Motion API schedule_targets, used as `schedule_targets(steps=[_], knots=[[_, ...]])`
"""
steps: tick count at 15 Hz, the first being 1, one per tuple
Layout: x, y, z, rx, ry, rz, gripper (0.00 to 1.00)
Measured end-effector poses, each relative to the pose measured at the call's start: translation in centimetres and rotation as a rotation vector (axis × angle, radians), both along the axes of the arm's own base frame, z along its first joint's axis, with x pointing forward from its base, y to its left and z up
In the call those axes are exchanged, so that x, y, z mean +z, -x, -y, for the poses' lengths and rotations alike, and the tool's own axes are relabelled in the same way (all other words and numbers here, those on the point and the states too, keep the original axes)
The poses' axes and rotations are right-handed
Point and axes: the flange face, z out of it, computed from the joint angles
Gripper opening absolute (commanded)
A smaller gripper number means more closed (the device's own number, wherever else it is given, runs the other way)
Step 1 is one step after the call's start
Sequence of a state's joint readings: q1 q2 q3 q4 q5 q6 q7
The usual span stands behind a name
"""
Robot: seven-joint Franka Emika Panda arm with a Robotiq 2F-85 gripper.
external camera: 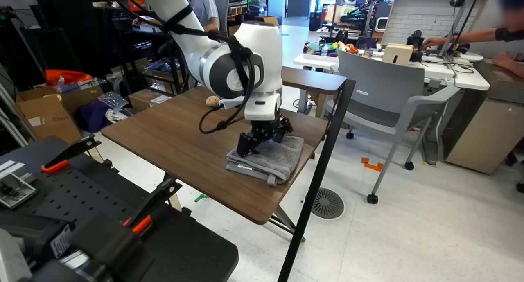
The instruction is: Wipe the table using the grey towel
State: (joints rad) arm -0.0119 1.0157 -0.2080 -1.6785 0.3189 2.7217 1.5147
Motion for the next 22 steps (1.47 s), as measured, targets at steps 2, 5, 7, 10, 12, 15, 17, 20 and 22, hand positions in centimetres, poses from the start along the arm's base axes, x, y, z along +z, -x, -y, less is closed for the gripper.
schedule_targets(steps=[2,5,7,10,12,15,17,20,22], knots=[[0.1,-1.3,-0.1,-0.047,0.025,0.045,1.0],[0.1,-2.2,-1.4,-0.018,0.03,0.068,1.0],[0.0,-2.7,-4.3,0.066,0.018,0.094,1.0],[0.0,-2.6,-10.8,0.228,-0.021,0.13,1.0],[-0.1,-1.9,-15.4,0.341,-0.049,0.142,1.0],[-0.2,0.1,-21.5,0.489,-0.106,0.119,1.0],[-0.3,2.0,-25.0,0.583,-0.143,0.096,1.0],[-0.4,5.0,-29.9,0.725,-0.184,0.06,1.0],[-0.4,6.5,-33.3,0.821,-0.188,0.046,1.0]])
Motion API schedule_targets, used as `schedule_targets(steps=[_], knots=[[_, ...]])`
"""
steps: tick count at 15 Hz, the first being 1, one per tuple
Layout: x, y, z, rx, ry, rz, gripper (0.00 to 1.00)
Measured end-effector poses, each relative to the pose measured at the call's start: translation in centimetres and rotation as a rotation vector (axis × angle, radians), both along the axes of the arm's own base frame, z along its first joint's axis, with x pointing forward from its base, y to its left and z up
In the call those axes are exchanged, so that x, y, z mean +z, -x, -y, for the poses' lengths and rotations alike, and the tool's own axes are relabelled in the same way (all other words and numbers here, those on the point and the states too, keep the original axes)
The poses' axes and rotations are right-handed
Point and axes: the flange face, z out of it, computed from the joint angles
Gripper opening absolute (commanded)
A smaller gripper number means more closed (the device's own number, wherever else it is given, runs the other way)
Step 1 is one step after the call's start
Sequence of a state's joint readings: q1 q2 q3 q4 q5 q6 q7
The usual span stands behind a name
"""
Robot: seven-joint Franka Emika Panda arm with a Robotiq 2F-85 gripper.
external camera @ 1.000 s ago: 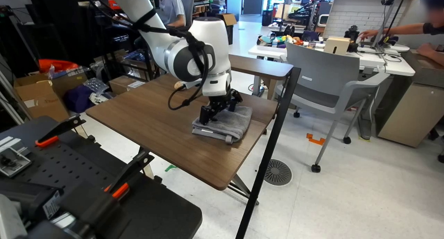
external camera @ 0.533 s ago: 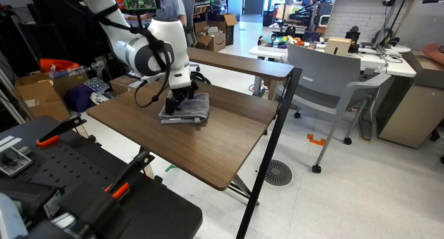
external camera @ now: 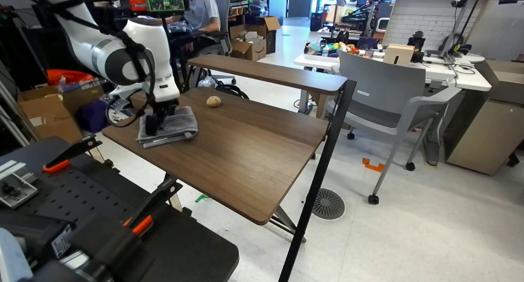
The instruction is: Wipe the table using the grey towel
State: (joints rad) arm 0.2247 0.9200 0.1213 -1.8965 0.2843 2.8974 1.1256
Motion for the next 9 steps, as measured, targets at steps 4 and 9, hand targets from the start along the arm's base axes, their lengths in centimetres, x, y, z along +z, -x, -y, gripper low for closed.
schedule_targets(steps=[4,9], knots=[[0.4,0.1,-4.8,0.083,0.019,0.084,1.0],[0.5,-2.9,-5.5,0.038,-0.009,0.288,1.0]])
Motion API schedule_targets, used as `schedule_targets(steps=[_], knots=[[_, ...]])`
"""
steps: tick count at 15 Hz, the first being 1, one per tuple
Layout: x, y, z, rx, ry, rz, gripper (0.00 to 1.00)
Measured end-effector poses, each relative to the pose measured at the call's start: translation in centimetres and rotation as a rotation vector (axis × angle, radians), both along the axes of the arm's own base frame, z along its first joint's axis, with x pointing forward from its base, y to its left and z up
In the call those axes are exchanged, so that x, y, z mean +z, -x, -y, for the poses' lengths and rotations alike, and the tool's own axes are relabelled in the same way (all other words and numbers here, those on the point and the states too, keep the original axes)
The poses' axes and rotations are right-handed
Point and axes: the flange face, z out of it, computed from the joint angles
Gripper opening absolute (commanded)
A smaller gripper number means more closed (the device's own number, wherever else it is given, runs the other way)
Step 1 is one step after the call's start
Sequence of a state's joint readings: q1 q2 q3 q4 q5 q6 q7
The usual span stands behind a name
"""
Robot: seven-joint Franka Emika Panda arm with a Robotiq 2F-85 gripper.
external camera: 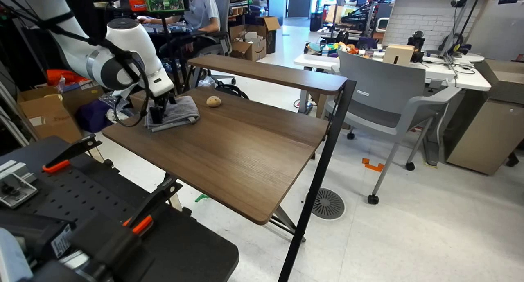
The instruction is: Wipe the table using the grey towel
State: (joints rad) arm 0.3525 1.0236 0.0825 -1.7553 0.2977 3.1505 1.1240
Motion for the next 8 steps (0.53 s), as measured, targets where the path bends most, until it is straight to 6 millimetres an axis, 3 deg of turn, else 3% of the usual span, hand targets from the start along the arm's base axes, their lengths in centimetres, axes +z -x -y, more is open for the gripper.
schedule_targets(steps=[4,8], knots=[[0.1,-0.8,-0.3,0.009,-0.024,0.048,1.0],[0.0,0.8,-0.4,0.148,-0.049,-0.033,1.0]])
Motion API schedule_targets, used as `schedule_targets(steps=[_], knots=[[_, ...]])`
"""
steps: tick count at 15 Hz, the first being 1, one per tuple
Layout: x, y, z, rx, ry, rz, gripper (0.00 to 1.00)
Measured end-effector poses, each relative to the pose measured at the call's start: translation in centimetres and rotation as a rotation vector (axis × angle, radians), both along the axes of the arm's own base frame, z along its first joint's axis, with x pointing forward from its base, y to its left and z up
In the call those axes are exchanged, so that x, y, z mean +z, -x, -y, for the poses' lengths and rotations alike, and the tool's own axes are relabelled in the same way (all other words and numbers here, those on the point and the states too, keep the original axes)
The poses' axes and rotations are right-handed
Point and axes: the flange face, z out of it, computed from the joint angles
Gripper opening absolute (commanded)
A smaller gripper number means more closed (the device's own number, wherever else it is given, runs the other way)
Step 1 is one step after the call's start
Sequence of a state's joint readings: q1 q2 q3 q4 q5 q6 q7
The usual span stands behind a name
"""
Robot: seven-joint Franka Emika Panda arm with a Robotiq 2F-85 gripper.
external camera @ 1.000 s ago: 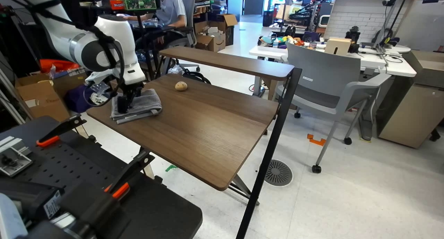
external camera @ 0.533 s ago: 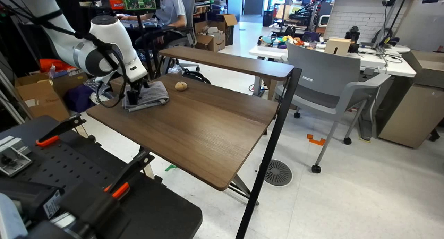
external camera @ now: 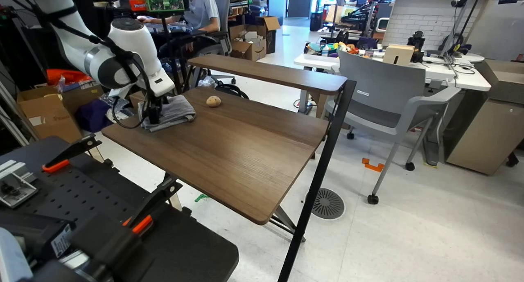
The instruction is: Wipe the table using the grey towel
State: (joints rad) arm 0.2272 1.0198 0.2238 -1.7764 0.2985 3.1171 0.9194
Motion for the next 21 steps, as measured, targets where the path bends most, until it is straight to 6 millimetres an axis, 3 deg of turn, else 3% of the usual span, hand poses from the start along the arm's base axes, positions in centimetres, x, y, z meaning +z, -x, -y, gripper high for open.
schedule_targets(steps=[2,5,7,11,14,18,21], knots=[[0.0,1.4,1.5,0.065,-0.001,-0.056,1.0],[0.5,2.4,6.5,0.111,0.029,-0.167,1.0],[0.6,2.2,11.7,0.074,0.065,-0.253,1.0],[-0.4,1.2,24.1,-0.082,0.162,-0.374,1.0],[-0.2,-0.4,31.5,-0.222,0.19,-0.433,1.0],[-0.2,-2.8,37.5,-0.422,0.198,-0.459,1.0],[-0.2,-4.0,39.5,-0.576,0.195,-0.467,1.0]])
